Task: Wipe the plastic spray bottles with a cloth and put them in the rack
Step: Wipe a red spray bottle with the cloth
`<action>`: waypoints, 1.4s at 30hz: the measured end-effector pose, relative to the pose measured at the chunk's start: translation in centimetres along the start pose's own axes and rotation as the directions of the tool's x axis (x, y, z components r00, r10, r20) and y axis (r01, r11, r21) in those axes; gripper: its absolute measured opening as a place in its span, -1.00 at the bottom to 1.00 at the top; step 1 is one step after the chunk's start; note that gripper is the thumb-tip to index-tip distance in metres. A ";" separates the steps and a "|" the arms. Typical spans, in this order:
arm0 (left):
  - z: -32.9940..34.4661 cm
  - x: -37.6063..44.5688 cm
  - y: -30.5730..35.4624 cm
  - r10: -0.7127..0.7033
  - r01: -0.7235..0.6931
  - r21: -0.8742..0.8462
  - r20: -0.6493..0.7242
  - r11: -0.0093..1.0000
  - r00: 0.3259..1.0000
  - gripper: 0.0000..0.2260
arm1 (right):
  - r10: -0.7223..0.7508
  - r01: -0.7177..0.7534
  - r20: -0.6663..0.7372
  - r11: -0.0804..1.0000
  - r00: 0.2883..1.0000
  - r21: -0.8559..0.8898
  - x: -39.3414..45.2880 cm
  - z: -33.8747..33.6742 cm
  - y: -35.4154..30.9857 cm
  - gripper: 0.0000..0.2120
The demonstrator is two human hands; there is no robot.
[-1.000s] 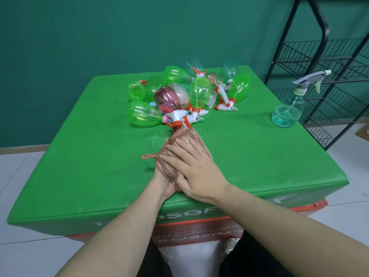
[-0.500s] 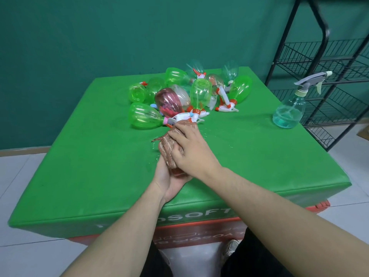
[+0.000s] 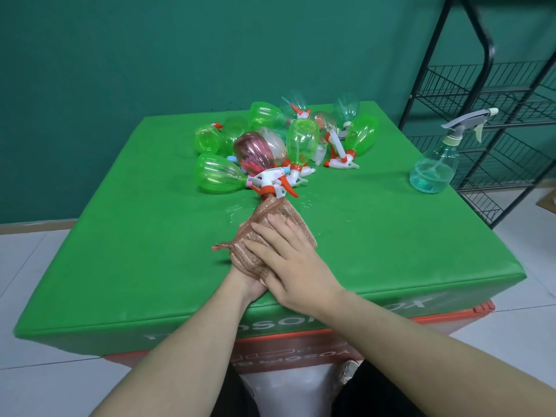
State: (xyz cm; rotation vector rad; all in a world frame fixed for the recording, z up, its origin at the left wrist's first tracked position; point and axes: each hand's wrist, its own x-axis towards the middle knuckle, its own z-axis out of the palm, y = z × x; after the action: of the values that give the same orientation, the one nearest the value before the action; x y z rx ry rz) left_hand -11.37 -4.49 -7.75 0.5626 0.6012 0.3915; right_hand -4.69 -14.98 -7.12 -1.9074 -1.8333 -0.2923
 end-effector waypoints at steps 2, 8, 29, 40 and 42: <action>-0.1 0.0 -0.2 0.009 -0.009 -0.002 0.025 1.000 1.000 -0.56 | 0.000 0.000 -0.014 1.000 1.000 0.010 -0.2 -0.1 0.3 -0.45; 0.4 -0.5 0.0 0.027 -0.033 0.102 0.062 0.994 0.998 -0.69 | 0.086 -0.086 -0.005 0.996 0.996 -0.005 2.5 -1.3 0.2 -0.51; 0.8 -0.2 0.3 -0.049 0.047 0.102 0.019 0.994 0.999 -0.48 | 0.084 -0.085 -0.072 0.996 0.994 -0.007 -1.1 0.8 0.8 -0.53; 0.6 0.0 0.1 0.069 -0.075 0.132 0.045 0.988 0.997 -0.64 | 0.212 -0.204 -0.061 0.972 0.975 0.117 1.4 -0.6 1.2 -0.52; 0.8 -0.1 0.2 0.063 -0.070 0.099 0.071 0.993 0.995 -0.63 | 0.278 -0.267 -0.034 0.947 0.960 0.178 2.8 -1.1 1.6 -0.51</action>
State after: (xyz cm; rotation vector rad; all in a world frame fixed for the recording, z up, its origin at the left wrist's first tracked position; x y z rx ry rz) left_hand -11.00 -4.68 -7.00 0.6920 0.5404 0.4045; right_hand -2.75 -13.06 -5.13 -1.9768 -1.4811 -0.0916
